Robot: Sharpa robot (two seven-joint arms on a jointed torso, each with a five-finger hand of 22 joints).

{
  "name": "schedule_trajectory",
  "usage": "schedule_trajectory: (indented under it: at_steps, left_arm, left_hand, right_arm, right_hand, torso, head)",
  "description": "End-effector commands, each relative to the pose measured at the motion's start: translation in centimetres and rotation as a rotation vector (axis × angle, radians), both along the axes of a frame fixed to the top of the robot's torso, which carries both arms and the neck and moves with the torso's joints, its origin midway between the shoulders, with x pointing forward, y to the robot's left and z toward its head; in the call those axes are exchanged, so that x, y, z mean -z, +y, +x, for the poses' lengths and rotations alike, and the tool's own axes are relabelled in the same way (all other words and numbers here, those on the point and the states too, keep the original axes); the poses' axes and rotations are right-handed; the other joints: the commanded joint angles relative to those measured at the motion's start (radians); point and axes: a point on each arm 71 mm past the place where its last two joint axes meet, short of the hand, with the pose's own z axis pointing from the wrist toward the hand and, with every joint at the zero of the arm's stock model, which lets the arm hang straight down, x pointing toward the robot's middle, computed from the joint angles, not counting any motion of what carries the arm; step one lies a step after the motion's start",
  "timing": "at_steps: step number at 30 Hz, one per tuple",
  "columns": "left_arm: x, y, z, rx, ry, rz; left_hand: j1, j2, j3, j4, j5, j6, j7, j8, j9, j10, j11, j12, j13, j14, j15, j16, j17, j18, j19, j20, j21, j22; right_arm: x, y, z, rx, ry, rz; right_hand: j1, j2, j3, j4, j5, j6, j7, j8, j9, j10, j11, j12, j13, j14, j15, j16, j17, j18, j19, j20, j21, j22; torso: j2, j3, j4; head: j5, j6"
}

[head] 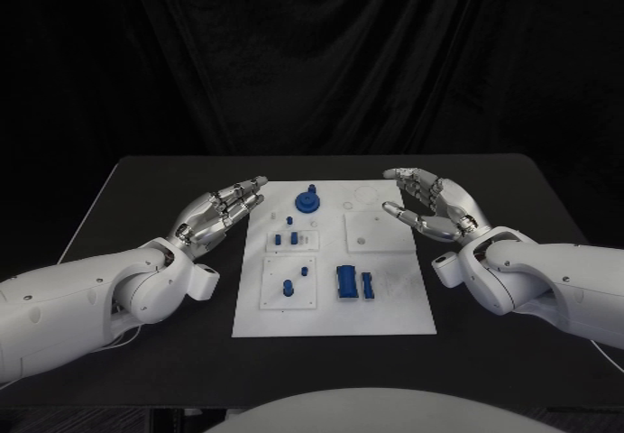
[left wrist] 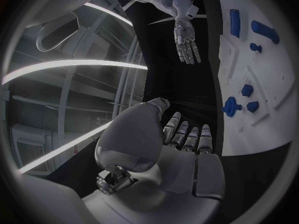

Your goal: Assemble the parts on the task board

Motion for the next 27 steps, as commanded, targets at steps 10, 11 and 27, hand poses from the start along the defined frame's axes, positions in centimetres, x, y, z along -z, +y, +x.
schedule_trajectory:
  at_steps: [10, 11, 27]
  left_arm:
    - [1.0, -0.9, -0.3, -0.032, -0.167, -0.112]
    - [1.2, -0.9, -0.3, -0.034, -0.166, -0.110]
    - [1.1, -2.5, 1.0, -0.184, 0.022, 0.040]
  left_hand:
    - [-0.104, 0.069, -0.245, 0.026, -0.084, -0.244, -0.273, -0.026, -0.039, -0.053, -0.122, -0.116, -0.023, 0.000, -0.011, -0.003, -0.003, 0.013, -0.017, 0.014, -0.011, -0.050]
    - [-0.104, 0.069, -0.254, 0.026, -0.092, -0.246, -0.278, -0.027, -0.039, -0.052, -0.125, -0.118, -0.023, 0.000, -0.012, -0.003, -0.003, 0.015, -0.017, 0.015, -0.011, -0.053]
    - [-0.841, -0.042, -0.211, -0.145, -0.338, -0.322, -0.149, -0.040, -0.053, -0.052, -0.025, -0.136, -0.028, 0.000, -0.079, -0.003, -0.003, -0.098, -0.019, -0.093, -0.014, -0.061]
  right_arm:
    - [1.9, -0.5, -0.3, -0.012, -0.051, 0.062]
    - [2.2, -0.5, -0.4, -0.012, -0.046, 0.064]
    - [0.3, 3.2, 2.5, 0.220, 0.143, 0.195]
  right_hand:
    - [-0.102, -0.075, -0.153, 0.010, -0.113, -0.162, -0.238, -0.244, -0.263, -0.056, -0.116, -0.244, -0.252, -0.055, -0.024, -0.166, -0.079, 0.010, -0.044, 0.002, -0.014, -0.160]
    - [-0.110, -0.094, -0.179, 0.010, -0.129, -0.178, -0.251, -0.268, -0.276, -0.057, -0.120, -0.253, -0.257, -0.055, -0.026, -0.170, -0.080, 0.011, -0.044, 0.001, -0.014, -0.163]
    - [-0.851, 0.069, -0.109, -0.165, -0.300, -0.248, -0.128, -0.383, -0.329, -0.054, -0.096, -0.383, -0.303, -0.055, -0.140, -0.196, -0.086, -0.077, -0.060, -0.168, -0.026, -0.264]
  torso:
    - [-0.095, 0.0087, -0.0309]
    - [-0.098, 0.0087, -0.0323]
    - [-0.091, 0.0115, -0.0384]
  head:
    - [0.023, -0.024]
    - [0.025, -0.028]
    - [0.025, 0.084]
